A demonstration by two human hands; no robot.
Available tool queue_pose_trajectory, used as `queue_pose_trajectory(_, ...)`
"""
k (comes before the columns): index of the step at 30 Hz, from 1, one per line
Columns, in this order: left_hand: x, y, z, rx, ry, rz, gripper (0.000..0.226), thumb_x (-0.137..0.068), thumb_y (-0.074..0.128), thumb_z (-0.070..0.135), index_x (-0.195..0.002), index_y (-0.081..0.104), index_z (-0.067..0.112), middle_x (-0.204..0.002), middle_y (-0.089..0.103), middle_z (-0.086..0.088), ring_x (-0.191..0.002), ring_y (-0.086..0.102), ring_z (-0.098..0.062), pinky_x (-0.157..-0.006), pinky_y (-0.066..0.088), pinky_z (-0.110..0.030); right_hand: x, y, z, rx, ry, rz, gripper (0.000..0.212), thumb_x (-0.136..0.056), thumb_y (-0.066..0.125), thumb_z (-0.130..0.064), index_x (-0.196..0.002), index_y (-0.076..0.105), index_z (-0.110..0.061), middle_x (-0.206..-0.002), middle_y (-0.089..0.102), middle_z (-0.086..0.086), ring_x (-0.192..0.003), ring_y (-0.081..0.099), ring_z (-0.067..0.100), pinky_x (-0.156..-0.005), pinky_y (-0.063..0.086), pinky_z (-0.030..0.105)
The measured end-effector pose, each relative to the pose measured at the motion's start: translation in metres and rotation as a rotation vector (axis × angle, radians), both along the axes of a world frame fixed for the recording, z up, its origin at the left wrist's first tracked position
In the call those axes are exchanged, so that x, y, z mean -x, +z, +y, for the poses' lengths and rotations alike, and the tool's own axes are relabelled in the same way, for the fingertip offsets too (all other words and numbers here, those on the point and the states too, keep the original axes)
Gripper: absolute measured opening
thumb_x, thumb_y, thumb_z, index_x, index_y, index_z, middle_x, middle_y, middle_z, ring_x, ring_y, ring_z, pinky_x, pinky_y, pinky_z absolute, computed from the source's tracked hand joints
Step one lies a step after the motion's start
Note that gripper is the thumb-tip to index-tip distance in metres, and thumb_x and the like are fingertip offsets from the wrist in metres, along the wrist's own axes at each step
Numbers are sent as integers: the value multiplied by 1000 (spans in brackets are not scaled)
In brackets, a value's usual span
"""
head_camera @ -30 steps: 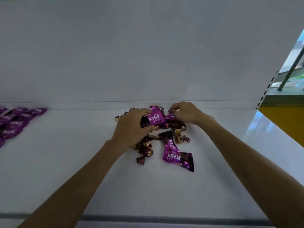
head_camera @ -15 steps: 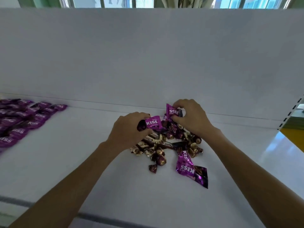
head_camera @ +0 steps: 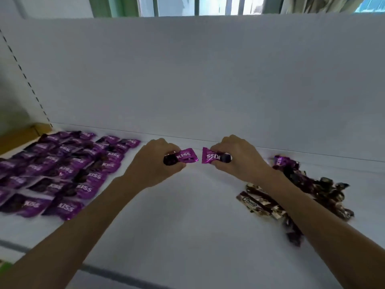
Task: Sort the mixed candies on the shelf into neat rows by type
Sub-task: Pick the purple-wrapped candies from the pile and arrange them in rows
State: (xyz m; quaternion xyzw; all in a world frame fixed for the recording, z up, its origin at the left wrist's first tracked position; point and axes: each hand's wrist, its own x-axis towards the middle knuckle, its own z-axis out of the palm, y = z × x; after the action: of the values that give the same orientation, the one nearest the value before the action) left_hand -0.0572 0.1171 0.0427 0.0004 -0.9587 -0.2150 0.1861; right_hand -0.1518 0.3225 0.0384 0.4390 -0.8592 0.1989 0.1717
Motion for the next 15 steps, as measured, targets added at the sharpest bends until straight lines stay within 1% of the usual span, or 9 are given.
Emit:
queue_pose_trajectory(3,4,2,-45,20,-44,-4,25,-77,70,31,-99,66,20,-88,59,-4,-87,49,-17,-74,34,-27,-2,-2,-46,-45,30,-78,25,-80,69,-22,-104,68,-14,-87,63,9,-79,49,20,-67,34,29)
queue_pose_trajectory(4,6,3,-53,32,-58,7,25,-76,70,30,-99,66,20,-87,59,-3,-87,50,-17,-73,34,-27,-2,-4,-56,-42,47,-102,24,-79,70,-16,-103,69,-15,-94,63,9,-83,49,20,-70,38,31)
queue_pose_trajectory(6,8,2,-69,49,-76,26,25,-75,71,29,-99,66,20,-87,58,0,-86,50,-17,-73,33,-27,-4,-11,-74,-10,52,-123,29,-73,68,2,-96,72,-16,-115,57,11,-102,50,24,-80,43,35)
queue_pose_trajectory(8,7,-1,-87,66,-103,2,27,-75,71,27,-100,65,19,-88,57,2,-87,51,-17,-74,34,-27,-9,-18,-93,-25,11,-196,38,-70,57,15,-85,74,-16,-130,48,8,-115,45,20,-85,39,28)
queue_pose_trajectory(10,7,-4,-102,58,-137,-34,29,-75,72,26,-103,65,18,-92,59,1,-88,53,-18,-75,37,-28,-15,-25,-107,-92,6,-319,47,-68,44,22,-79,75,-12,-132,50,6,-115,51,19,-82,38,20)
queue_pose_trajectory(12,7,-6,-110,41,-165,-71,34,-75,72,26,-107,63,19,-96,60,1,-90,55,-17,-80,43,-30,-18,-30,-116,-52,-21,-400,50,-70,39,21,-83,75,-10,-129,54,6,-112,55,18,-82,40,13)
queue_pose_trajectory(13,9,-7,-113,29,-173,-86,38,-76,72,26,-111,61,20,-99,60,2,-91,55,-16,-83,44,-30,-19,-31,-118,0,-53,-427,47,-73,41,18,-87,74,-12,-126,56,4,-110,55,14,-81,39,8)
queue_pose_trajectory(14,11,-8,-116,16,-178,-94,41,-76,71,27,-115,59,22,-101,59,4,-92,55,-14,-84,44,-30,-19,-32,-118,47,-82,-455,39,-77,47,11,-90,72,-16,-123,57,0,-108,54,10,-79,38,6)
queue_pose_trajectory(15,14,-9,-118,10,-182,-97,43,-76,71,28,-116,58,23,-102,59,5,-92,54,-13,-84,44,-29,-20,-32,-117,66,-106,-487,29,-80,55,0,-93,70,-22,-118,58,-4,-105,53,8,-78,39,7)
